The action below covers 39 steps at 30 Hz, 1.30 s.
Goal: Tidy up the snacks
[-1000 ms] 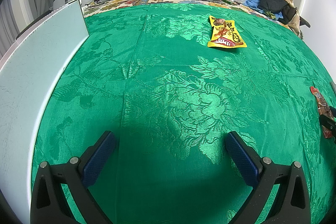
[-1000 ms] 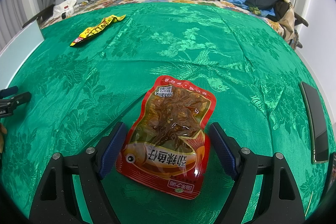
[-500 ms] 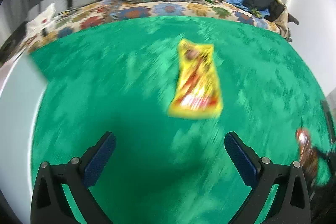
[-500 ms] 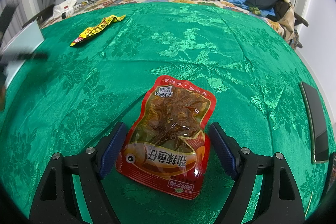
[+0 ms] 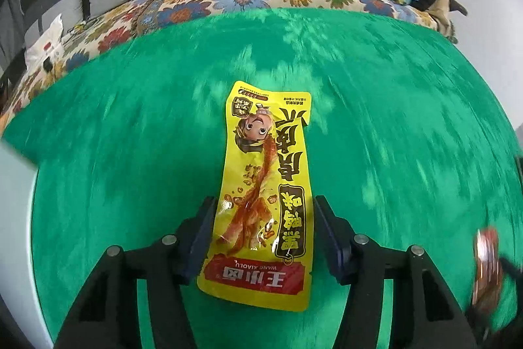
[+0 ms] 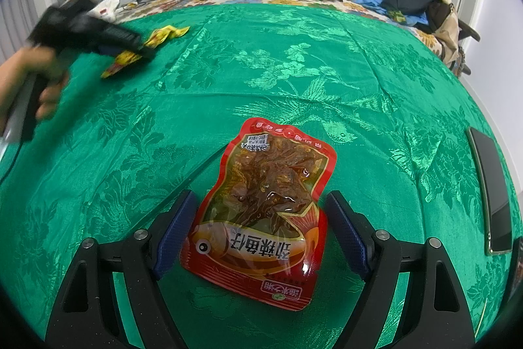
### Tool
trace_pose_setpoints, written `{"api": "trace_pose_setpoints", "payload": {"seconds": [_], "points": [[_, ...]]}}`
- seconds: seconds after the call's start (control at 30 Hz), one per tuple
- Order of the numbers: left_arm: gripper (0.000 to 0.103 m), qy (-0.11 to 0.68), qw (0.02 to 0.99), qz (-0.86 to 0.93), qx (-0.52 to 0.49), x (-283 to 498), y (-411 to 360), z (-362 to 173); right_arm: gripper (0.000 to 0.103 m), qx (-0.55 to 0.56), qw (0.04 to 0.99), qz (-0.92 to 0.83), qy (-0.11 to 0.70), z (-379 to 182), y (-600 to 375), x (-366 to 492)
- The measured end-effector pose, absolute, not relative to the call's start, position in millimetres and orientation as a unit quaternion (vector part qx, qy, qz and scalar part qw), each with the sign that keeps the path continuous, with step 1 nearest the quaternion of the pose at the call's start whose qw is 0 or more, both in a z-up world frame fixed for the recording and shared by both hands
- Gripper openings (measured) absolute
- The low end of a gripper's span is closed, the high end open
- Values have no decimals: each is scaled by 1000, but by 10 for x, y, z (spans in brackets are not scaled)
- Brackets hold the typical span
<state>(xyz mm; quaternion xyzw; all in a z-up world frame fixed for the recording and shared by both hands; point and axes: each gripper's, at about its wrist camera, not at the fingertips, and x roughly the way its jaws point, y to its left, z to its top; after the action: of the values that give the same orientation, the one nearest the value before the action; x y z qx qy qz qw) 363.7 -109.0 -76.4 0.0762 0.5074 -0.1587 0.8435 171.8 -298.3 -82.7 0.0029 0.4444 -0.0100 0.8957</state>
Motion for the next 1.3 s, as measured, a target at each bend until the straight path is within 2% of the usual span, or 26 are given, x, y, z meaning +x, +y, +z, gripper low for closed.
{"api": "trace_pose_setpoints", "payload": {"seconds": [0.3,0.37,0.4,0.43,0.57,0.77,1.3], "points": [[59,517,840,-156,50,2007,-129,-827,83,2,896,-10,445,-826,-2984,1717],[71,509,845,-155,56,1891,-85,-839,83,3,896,-10,445,-827,-2986,1718],[83,509,845,-152,58,1890,-88,-855,83,3,896,-10,445,-830,-2984,1719],[90,508,846,-150,57,1924,-95,-871,83,3,896,-10,445,-829,-2985,1719],[102,494,855,-142,73,2038,-161,-942,83,3,895,-10,445,-827,-2987,1718],[103,456,876,-141,66,1977,-123,-986,83,3,895,-10,445,-827,-2987,1720],[103,452,879,-139,64,1975,-120,-980,84,4,895,-9,446,-830,-2987,1723]]}}
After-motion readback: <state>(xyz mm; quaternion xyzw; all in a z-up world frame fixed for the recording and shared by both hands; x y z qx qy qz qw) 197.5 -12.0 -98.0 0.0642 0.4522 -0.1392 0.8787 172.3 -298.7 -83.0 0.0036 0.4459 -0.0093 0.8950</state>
